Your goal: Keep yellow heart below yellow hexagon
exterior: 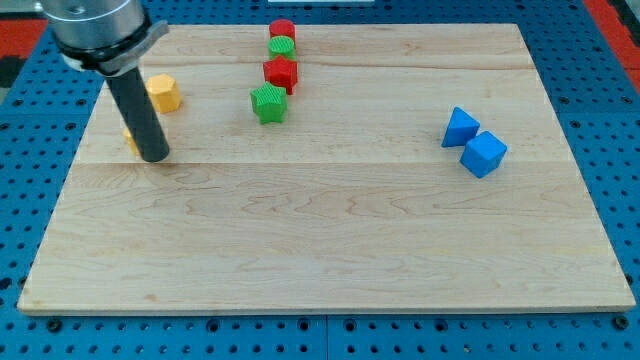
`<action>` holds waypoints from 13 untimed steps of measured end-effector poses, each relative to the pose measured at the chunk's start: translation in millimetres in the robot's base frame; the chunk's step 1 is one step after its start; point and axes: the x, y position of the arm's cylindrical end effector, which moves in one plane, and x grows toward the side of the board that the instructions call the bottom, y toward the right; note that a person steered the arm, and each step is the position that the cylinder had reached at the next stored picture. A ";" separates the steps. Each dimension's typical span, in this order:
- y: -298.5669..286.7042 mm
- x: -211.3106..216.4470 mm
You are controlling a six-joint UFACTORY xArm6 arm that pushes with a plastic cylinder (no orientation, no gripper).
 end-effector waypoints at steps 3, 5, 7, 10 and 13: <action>-70.4 0.0; -73.5 -21.1; -58.7 -27.0; -48.8 -27.0; -30.2 9.4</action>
